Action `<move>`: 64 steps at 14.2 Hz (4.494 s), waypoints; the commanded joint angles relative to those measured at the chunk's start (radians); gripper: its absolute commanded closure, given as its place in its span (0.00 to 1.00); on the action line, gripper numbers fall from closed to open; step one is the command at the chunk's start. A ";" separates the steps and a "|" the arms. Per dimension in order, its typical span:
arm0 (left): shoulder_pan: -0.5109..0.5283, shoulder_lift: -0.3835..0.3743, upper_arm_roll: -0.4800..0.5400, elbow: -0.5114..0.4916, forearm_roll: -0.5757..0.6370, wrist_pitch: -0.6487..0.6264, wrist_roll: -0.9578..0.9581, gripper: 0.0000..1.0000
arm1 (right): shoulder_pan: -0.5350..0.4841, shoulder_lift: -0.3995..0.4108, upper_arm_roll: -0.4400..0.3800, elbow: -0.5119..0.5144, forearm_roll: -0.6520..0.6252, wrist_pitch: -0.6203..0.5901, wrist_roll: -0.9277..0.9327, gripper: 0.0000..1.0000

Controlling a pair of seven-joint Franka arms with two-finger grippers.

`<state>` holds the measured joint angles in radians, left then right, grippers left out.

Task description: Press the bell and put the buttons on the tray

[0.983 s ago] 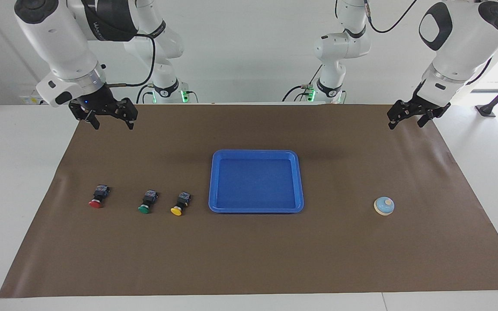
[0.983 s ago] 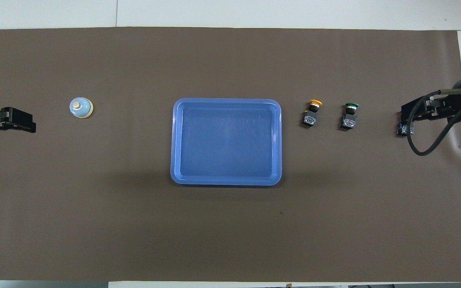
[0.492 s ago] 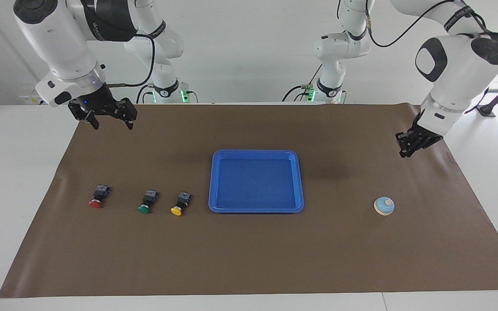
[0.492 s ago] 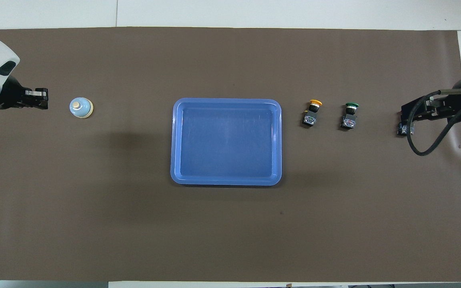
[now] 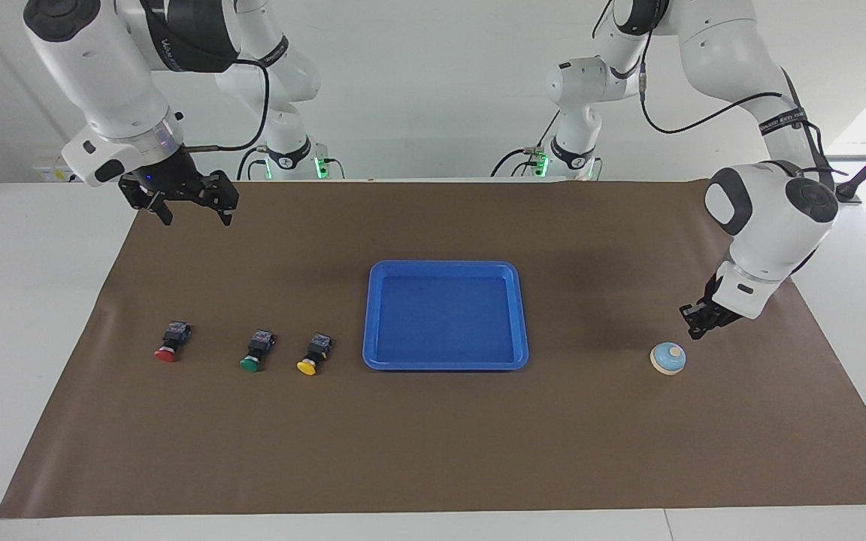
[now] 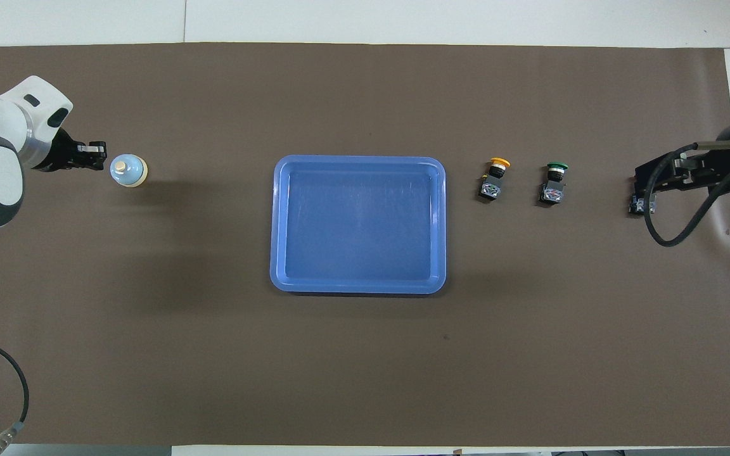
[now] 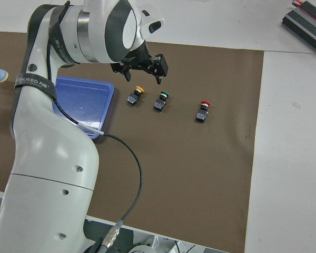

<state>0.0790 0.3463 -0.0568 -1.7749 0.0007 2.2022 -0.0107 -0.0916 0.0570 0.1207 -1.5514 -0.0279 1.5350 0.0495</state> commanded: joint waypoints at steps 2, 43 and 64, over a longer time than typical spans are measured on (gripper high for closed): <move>-0.005 0.000 0.000 -0.018 0.012 0.039 -0.005 1.00 | -0.016 -0.020 0.008 -0.026 0.009 0.005 -0.017 0.00; -0.024 -0.380 -0.008 0.100 0.002 -0.607 -0.017 0.00 | -0.019 -0.020 0.008 -0.024 0.009 0.007 -0.014 0.00; -0.030 -0.366 -0.009 0.134 -0.008 -0.658 0.098 0.00 | -0.016 -0.020 0.007 -0.024 0.009 0.007 -0.017 0.00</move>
<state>0.0580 -0.0235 -0.0718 -1.6503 -0.0012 1.5668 0.0569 -0.0937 0.0569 0.1211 -1.5520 -0.0279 1.5350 0.0495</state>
